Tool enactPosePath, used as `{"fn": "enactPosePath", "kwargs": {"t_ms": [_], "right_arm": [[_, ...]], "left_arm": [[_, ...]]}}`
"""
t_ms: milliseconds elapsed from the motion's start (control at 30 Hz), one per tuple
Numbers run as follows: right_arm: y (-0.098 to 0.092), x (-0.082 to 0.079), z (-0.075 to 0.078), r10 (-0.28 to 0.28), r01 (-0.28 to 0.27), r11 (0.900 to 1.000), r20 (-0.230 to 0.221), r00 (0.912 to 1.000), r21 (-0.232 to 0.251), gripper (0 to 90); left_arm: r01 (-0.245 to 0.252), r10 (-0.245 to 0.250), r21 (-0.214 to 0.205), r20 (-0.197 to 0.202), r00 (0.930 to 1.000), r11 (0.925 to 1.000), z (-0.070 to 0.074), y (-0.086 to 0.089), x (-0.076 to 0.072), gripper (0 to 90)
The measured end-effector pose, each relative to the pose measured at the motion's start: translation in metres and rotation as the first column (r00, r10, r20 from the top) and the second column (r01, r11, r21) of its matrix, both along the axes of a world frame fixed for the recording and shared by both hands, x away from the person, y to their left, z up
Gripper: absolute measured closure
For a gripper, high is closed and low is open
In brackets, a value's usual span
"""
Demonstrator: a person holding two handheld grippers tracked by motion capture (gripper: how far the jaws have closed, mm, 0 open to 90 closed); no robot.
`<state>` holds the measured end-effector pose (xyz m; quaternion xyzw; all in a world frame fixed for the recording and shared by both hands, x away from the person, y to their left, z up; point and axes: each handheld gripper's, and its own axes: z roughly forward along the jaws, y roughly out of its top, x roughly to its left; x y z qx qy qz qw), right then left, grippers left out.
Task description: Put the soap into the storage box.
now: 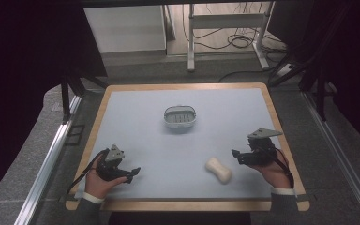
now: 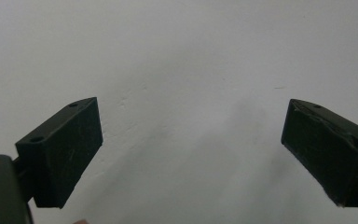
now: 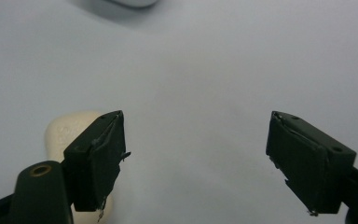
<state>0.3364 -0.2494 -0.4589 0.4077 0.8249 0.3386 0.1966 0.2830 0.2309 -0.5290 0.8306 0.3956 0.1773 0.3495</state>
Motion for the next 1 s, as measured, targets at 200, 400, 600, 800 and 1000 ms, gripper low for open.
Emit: {"fn": "enactPosePath", "kwargs": {"t_ms": [200, 400, 600, 800, 1000], "right_arm": [[0.011, -0.002, 0.002, 0.008, -0.010, 0.9993, -0.054, 0.9985, -0.036, 19.6], [0.026, -0.004, 0.004, 0.048, -0.056, 0.9951, -0.105, 0.9933, -0.081, 19.8], [0.036, -0.004, -0.001, 0.082, -0.095, 0.9903, -0.132, 0.9879, -0.101, 19.9], [0.047, -0.006, -0.006, 0.103, -0.120, 0.9881, -0.171, 0.9799, -0.095, 20.6], [0.054, -0.007, -0.010, 0.117, -0.143, 0.9826, -0.208, 0.9711, -0.118, 22.3]], "left_arm": [[0.004, -0.004, -0.010, -0.004, 1.0000, 0.9999, -0.001, 0.001, 0.000, 5.7], [0.001, -0.001, -0.020, 0.003, 1.0000, 0.9998, 0.001, 0.003, -0.001, 5.8], [-0.009, 0.009, -0.023, 0.005, 0.9999, 0.9997, 0.001, 0.005, -0.001, 5.8], [-0.015, 0.015, -0.019, 0.004, 0.9999, 0.9997, 0.002, 0.007, -0.001, 5.8], [-0.014, 0.014, -0.016, -0.001, 0.9999, 0.9998, 0.000, 0.006, 0.000, 5.9]]}}
